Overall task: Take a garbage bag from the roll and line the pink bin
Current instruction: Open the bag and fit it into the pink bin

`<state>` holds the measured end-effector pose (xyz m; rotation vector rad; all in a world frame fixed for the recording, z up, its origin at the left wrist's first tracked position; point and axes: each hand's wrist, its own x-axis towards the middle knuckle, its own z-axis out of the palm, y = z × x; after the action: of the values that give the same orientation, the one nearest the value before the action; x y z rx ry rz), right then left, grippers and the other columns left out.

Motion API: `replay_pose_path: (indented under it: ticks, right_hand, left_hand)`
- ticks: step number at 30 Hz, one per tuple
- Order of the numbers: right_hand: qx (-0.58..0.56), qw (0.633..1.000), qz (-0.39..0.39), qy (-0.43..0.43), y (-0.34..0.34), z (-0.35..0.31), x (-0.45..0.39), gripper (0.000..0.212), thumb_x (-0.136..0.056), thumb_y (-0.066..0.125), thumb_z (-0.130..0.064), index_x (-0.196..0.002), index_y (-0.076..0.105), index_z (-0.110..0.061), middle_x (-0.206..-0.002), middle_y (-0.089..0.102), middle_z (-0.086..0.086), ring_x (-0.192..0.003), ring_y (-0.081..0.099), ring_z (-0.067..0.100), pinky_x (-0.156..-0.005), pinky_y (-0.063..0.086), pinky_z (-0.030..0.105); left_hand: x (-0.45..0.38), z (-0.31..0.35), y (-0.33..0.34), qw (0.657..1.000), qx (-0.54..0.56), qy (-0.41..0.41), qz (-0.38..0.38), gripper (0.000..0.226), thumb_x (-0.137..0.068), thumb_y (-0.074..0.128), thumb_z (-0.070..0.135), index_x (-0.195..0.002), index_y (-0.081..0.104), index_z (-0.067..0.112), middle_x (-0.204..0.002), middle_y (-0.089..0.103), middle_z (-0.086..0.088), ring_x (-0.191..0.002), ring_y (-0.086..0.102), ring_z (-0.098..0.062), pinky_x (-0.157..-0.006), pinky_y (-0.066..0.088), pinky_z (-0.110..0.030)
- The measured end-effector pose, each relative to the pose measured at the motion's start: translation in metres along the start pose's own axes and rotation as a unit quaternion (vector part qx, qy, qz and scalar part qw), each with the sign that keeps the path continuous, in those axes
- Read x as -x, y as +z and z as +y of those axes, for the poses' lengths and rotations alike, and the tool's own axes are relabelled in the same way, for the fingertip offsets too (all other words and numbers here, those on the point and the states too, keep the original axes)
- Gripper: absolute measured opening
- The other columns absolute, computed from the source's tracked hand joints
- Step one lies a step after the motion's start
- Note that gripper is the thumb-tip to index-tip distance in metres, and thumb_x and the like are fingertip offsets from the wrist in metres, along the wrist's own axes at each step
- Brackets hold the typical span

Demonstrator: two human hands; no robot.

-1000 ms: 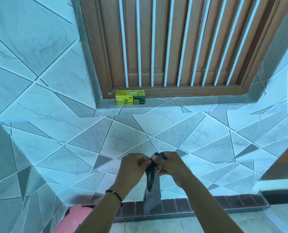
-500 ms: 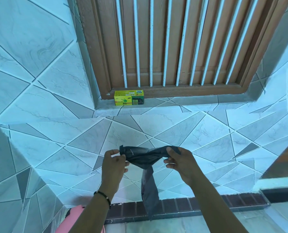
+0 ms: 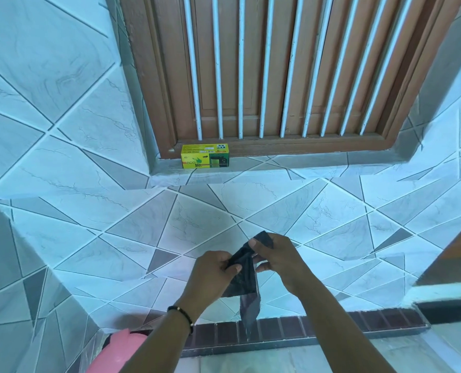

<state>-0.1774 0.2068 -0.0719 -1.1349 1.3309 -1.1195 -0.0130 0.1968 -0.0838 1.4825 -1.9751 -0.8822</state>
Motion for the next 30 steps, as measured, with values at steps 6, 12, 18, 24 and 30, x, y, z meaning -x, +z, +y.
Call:
replay_pose_path:
  ticks: [6, 12, 18, 24, 30]
  right_hand:
    - [0.036, 0.999, 0.011, 0.013, 0.003, 0.002, 0.005, 0.023, -0.081, 0.072, -0.029, -0.081, 0.065, -0.007, -0.072, 0.061, 0.006, -0.059, 0.058, 0.016, -0.055, 0.048, 0.027]
    - [0.084, 0.995, -0.041, 0.036, 0.012, 0.000, 0.005, 0.019, -0.082, 0.071, -0.024, -0.074, 0.066, -0.008, -0.066, 0.066, 0.003, -0.055, 0.055, 0.013, -0.051, 0.042, 0.024]
    - [0.061, 0.997, -0.020, 0.036, 0.010, 0.003, 0.002, 0.014, -0.086, 0.066, -0.014, -0.075, 0.065, -0.005, -0.067, 0.060, 0.009, -0.056, 0.055, 0.014, -0.050, 0.044, 0.024]
    - [0.003, 0.997, 0.060, 0.044, -0.004, 0.008, 0.000, 0.014, -0.090, 0.061, -0.011, -0.077, 0.062, -0.005, -0.068, 0.056, 0.006, -0.055, 0.054, 0.015, -0.051, 0.045, 0.026]
    - [-0.007, 0.993, 0.110, 0.044, -0.021, 0.008, -0.001, 0.013, -0.092, 0.058, -0.013, -0.081, 0.062, -0.005, -0.070, 0.056, 0.008, -0.061, 0.056, 0.017, -0.056, 0.049, 0.029]
  left_hand:
    - [-0.003, -0.003, 0.002, 0.996, 0.076, -0.026, 0.041, 0.038, -0.078, 0.073, 0.027, -0.052, 0.045, 0.023, -0.048, 0.042, 0.008, -0.048, 0.039, -0.010, -0.055, 0.031, -0.022]
    - [-0.005, -0.003, 0.007, 0.995, 0.077, 0.007, 0.062, 0.045, -0.071, 0.077, 0.024, -0.051, 0.037, 0.022, -0.048, 0.035, 0.008, -0.049, 0.032, -0.012, -0.053, 0.028, -0.023]
    - [-0.005, -0.002, 0.006, 0.993, 0.100, -0.005, 0.065, 0.036, -0.071, 0.078, 0.026, -0.054, 0.048, 0.020, -0.050, 0.048, 0.007, -0.046, 0.039, -0.008, -0.053, 0.033, -0.021]
    - [-0.005, -0.013, -0.007, 0.967, 0.217, -0.081, 0.108, 0.024, -0.081, 0.071, 0.024, -0.064, 0.058, 0.014, -0.052, 0.059, 0.007, -0.049, 0.053, -0.007, -0.051, 0.044, -0.025]
    - [-0.008, -0.030, -0.021, 0.913, 0.325, -0.161, 0.189, 0.016, -0.092, 0.056, 0.013, -0.076, 0.057, 0.008, -0.081, 0.069, -0.015, -0.070, 0.068, -0.030, -0.070, 0.059, -0.044]
